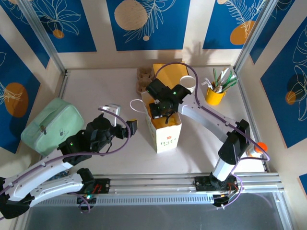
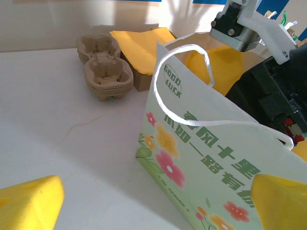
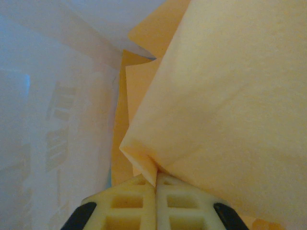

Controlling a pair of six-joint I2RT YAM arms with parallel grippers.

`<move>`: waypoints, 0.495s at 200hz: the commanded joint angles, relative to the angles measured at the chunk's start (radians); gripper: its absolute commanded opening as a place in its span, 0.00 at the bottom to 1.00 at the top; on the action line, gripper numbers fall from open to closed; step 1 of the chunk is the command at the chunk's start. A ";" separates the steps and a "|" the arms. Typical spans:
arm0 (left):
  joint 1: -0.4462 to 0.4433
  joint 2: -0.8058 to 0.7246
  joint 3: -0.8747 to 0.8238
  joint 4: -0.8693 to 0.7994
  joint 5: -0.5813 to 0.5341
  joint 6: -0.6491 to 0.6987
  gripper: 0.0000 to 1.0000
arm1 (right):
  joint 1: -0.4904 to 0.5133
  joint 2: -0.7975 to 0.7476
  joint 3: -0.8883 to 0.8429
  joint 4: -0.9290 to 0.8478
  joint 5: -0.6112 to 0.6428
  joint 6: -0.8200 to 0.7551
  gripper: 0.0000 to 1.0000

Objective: Pack the takeout coffee

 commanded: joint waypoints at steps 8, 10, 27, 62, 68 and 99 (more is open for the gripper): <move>0.008 -0.014 0.000 0.002 0.001 -0.006 0.99 | -0.007 0.022 0.062 -0.051 -0.015 0.000 0.13; 0.008 -0.015 0.001 0.002 0.000 -0.006 0.99 | -0.007 0.022 0.071 -0.056 -0.012 0.000 0.14; 0.008 -0.016 0.009 0.001 -0.001 -0.001 0.99 | -0.007 0.012 0.123 -0.078 -0.003 -0.016 0.25; 0.008 -0.012 0.025 0.001 -0.010 0.013 0.99 | -0.014 -0.024 0.219 -0.103 0.010 -0.051 0.36; 0.008 -0.011 0.027 0.001 -0.013 0.018 0.99 | -0.015 -0.032 0.233 -0.106 0.011 -0.057 0.38; 0.008 -0.001 0.054 -0.006 -0.052 0.057 0.99 | -0.033 -0.090 0.270 -0.087 -0.026 -0.089 0.40</move>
